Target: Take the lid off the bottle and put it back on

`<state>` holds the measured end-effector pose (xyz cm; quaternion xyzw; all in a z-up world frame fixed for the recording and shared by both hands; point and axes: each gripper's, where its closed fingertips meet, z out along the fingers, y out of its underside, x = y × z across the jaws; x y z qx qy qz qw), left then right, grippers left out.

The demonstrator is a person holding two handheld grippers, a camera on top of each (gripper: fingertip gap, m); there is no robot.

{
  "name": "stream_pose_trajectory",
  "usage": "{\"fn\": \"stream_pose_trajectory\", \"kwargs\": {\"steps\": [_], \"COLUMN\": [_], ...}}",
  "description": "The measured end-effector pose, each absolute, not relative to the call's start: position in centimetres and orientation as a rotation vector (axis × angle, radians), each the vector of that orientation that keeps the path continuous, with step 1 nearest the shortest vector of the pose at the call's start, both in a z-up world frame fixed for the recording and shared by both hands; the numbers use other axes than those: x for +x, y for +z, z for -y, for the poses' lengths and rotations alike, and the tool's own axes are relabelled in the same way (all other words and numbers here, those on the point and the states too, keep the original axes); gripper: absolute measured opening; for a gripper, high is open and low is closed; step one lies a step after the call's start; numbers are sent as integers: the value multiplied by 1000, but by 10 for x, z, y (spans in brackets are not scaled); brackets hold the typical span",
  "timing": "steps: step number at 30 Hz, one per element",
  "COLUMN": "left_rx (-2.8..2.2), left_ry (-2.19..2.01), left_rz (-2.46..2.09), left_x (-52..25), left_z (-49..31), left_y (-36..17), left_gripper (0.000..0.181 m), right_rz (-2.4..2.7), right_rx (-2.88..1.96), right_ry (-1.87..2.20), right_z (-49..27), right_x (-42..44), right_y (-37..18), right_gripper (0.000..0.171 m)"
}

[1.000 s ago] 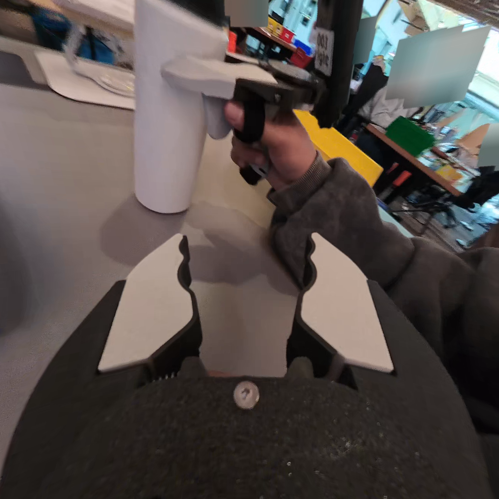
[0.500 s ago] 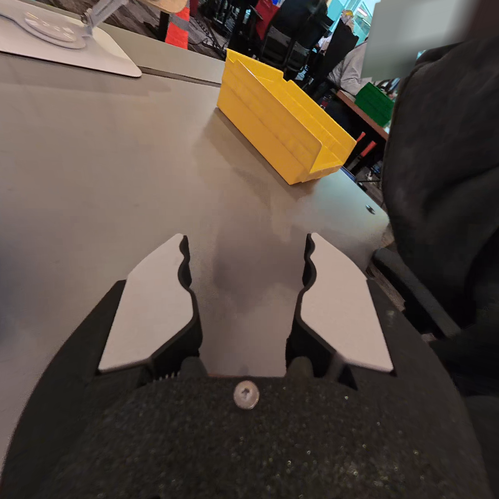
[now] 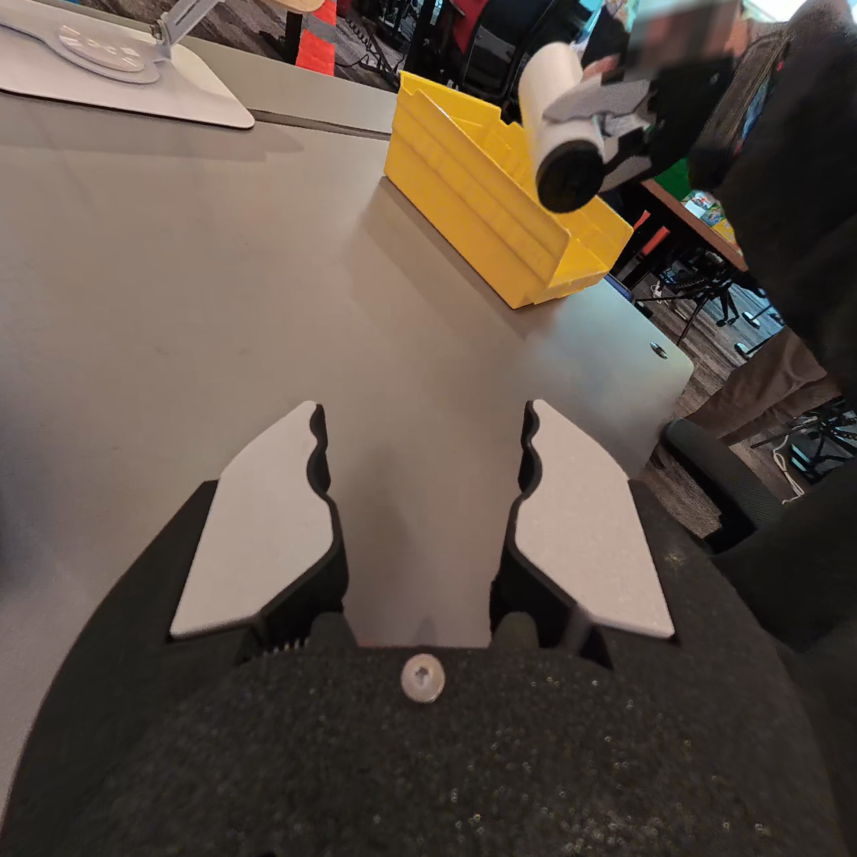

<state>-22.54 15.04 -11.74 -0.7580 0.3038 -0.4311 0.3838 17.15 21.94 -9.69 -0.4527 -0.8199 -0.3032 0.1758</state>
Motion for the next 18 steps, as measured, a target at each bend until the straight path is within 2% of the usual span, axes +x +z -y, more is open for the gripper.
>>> {"fn": "stream_pose_trajectory", "kwargs": {"steps": [8,18], "left_rx": [-1967,-1987], "left_ry": [-1112,-1163], "left_rz": [-772,-776], "left_x": [-223,-220], "left_z": [-156,-159], "left_y": [-126,-131], "left_gripper": [80,81], "right_rz": [2558,2582], "right_rx": [-1174,-1232], "right_ry": [-659,-633], "right_z": [-219,-221], "right_x": [163,173], "right_y": [-177,-196], "right_gripper": [85,86]}}
